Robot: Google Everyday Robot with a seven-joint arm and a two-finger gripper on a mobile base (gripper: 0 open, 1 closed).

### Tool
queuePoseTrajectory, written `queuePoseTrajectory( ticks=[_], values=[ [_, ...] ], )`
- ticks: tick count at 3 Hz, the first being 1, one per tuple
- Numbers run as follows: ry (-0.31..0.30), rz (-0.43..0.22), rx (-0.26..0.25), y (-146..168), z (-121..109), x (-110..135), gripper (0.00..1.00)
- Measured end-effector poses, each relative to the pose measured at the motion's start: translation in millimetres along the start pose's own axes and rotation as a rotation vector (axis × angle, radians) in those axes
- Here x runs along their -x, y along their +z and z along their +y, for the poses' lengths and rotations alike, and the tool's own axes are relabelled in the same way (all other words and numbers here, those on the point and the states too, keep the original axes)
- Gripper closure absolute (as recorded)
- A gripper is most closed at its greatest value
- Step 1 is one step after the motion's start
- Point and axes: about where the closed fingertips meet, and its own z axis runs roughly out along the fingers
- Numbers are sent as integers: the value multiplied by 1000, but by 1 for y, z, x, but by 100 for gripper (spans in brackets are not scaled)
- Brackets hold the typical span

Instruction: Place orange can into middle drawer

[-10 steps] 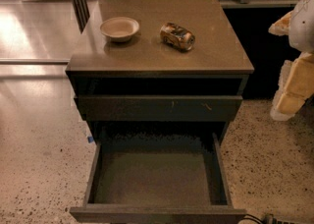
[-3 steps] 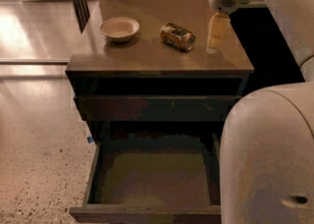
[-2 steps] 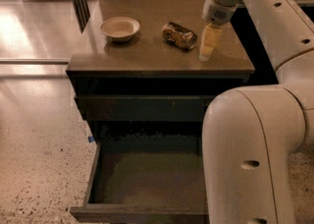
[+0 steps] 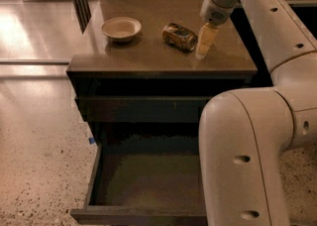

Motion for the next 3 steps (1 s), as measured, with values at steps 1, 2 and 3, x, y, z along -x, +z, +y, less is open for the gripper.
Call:
queuePoseTrajectory(
  ticks=[1,2,3],
  values=[
    [-47,-29,18,22,-3,21,0],
    [-96,-70,36,41,-3,45,0],
    [-94,-73,28,44,-6,46,10]
  ],
)
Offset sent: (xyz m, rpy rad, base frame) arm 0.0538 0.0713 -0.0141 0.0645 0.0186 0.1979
